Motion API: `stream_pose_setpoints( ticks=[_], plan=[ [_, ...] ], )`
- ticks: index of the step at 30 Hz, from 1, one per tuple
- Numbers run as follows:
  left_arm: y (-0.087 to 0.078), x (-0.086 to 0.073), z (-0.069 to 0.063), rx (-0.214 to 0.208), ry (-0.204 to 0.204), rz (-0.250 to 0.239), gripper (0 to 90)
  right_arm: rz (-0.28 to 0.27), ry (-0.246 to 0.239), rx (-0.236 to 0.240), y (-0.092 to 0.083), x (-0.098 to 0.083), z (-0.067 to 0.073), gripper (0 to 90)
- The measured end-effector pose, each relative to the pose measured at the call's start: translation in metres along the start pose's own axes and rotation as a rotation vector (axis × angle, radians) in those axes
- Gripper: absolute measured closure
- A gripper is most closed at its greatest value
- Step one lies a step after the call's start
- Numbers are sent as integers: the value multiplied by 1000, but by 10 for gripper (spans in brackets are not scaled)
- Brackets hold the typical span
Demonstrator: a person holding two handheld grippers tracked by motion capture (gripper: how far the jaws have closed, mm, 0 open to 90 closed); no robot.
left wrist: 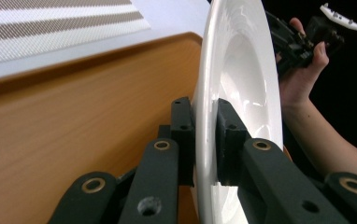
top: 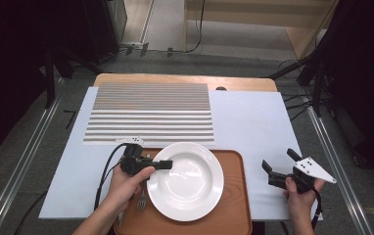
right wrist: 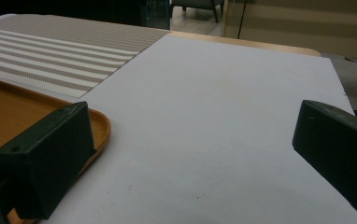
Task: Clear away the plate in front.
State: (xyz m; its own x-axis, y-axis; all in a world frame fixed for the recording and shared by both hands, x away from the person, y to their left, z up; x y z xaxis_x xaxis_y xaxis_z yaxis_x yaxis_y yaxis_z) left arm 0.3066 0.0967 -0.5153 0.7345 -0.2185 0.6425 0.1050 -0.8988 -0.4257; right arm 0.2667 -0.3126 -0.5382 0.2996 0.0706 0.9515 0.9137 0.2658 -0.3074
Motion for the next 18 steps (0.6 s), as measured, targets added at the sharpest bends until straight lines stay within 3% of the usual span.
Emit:
stream_pose_setpoints(
  ticks=[3, 7, 11, 17, 18],
  plan=[
    [1, -2, 0, -1, 4, 15, 801, 0, 0, 0, 0, 0, 0, 0],
    [4, -5, 4, 29, 5, 44, 800, 0, 0, 0, 0, 0, 0, 0],
    [7, -5, 9, 44, -19, 59, 807, -1, 0, -1, 0, 0, 0, 0],
    [11, -6, 16, 94, -32, 105, 783, 0, 0, -1, 0, 0, 0, 0],
    [13, -8, 18, 134, -15, 133, 771, 0, -1, -1, 0, 0, 0, 0]
  ],
)
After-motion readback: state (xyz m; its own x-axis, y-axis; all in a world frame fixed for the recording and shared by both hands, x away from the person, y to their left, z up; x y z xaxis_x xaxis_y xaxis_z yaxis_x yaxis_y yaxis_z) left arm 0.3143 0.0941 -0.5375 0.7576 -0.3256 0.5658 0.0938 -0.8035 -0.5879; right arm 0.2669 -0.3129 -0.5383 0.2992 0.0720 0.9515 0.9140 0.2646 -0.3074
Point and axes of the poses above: each handheld gripper's, and its own axes: y roughly forward along the jaws, x roughly out of its top, z roughly to its left, the point moved 6 cm from there along y, roughly forward along the jaws, and after that the axes turned 2 degrees about -x, right-handed, at the moved point
